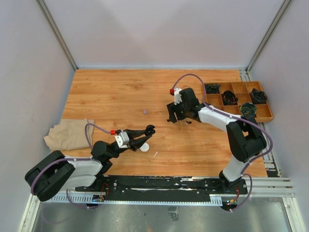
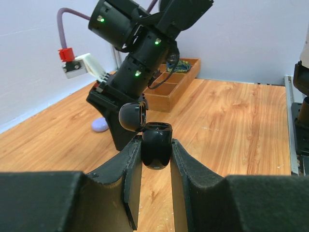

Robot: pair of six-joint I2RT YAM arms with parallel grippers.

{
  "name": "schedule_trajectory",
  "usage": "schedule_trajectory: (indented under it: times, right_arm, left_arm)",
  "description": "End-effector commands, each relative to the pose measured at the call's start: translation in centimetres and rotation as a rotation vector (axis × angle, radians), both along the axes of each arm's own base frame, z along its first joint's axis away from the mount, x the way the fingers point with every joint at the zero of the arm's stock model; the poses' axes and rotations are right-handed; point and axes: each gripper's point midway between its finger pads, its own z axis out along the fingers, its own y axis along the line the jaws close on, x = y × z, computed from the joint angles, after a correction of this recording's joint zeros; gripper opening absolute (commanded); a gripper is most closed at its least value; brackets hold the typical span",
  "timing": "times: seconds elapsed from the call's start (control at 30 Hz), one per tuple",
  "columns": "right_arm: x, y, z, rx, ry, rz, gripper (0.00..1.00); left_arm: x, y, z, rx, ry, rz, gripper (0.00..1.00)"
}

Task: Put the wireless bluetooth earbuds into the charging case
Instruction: Adjust the earbud at the center of the board.

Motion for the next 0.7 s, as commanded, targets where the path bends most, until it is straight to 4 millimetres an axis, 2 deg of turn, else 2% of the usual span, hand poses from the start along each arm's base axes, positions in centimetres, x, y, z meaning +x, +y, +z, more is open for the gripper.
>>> schedule_trajectory:
  times: [0.0,0.37,0.5,0.67]
  right_arm:
    - [1.4,2.3,0.4,0.011,-0.033,0.082,0.64]
    - [1.1,3.9,-2.5,-0.08,0.028,0.183,0.5]
    - [0.6,3.9,-3.4,-0.129,0.055,0.212,0.48]
    - [0.1,3.3,-4.2,-0.181,0.077,0.218,0.41]
  left_arm:
    - [0.3,0.4,0.7,-0.015,-0.034,0.027,0.0]
    - [0.4,0.3,0.5,-0.011,-0.028,0.026,0.0]
    - [0.3,0.3,0.5,-0.012,-0.028,0.023,0.0]
    - [0.3,0.3,0.6,-0.015,-0.029,0.023,0.0]
